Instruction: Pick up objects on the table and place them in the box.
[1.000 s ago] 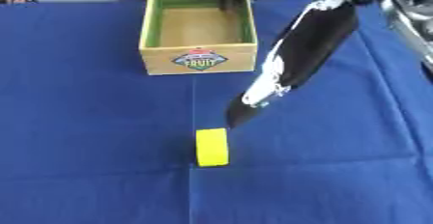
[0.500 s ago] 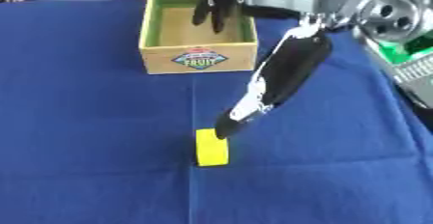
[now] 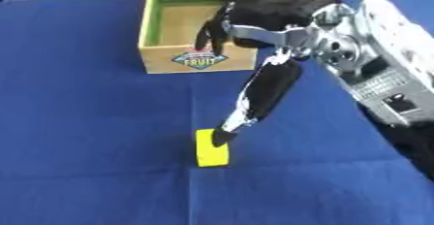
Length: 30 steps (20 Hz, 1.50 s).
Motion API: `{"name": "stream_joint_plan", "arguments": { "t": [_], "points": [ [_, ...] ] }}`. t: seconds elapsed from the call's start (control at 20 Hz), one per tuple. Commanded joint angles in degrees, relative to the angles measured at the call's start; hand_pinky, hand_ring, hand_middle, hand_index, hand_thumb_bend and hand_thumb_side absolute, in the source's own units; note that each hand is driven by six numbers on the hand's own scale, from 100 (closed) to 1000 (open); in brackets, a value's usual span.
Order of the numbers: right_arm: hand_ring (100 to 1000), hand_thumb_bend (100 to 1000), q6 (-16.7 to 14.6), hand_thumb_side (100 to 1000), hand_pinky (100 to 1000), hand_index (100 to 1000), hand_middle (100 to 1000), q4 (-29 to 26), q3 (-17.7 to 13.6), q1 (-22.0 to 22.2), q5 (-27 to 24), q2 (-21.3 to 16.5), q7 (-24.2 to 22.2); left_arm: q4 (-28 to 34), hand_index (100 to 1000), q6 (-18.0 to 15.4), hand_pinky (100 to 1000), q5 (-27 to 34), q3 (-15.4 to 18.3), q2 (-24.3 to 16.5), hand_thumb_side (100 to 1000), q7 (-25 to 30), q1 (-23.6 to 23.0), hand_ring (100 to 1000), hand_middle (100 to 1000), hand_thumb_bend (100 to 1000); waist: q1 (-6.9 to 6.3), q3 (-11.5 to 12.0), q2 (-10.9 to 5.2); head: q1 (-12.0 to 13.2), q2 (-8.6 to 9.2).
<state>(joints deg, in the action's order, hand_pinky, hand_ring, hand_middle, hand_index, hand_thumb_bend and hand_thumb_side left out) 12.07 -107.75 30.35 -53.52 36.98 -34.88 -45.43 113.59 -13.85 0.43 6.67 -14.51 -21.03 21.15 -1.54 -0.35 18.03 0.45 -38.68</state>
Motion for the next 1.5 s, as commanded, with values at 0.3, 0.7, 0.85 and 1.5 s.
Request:
{"name": "stream_joint_plan", "arguments": {
  "t": [0.3,0.7,0.85,1.5],
  "points": [
    [814,837,-3.49,532,758,846,646,3.44,0.72,1.75,5.11,2.49,1.5,1.01,778,0.01,452,0.07,-0.03,-0.35,1000,0.18,0.74,533,577,300,0.04,0.22,-0.75,-0.17,0.5],
    [812,832,-5.65,524,756,822,616,4.21,1.18,4.28,7.45,3.99,2.56,1.01,778,0.02,452,0.09,-0.09,-0.28,1000,0.28,0.96,533,577,300,0.16,0.11,-0.54,0.19,0.48],
    [812,826,-6.11,532,755,819,617,4.38,1.13,5.05,8.3,4.32,3.11,1.01,779,0.0,453,0.09,-0.11,-0.29,1000,0.33,1.03,534,577,300,0.2,0.05,-0.57,0.19,0.54],
    [793,778,-8.78,518,735,775,561,7.9,2.2,8.42,12.59,6.94,6.35,1.01,778,0.06,452,0.07,-0.18,-0.13,1000,0.47,0.88,533,578,300,0.61,0.23,-0.42,0.05,0.43]
  ]
}}
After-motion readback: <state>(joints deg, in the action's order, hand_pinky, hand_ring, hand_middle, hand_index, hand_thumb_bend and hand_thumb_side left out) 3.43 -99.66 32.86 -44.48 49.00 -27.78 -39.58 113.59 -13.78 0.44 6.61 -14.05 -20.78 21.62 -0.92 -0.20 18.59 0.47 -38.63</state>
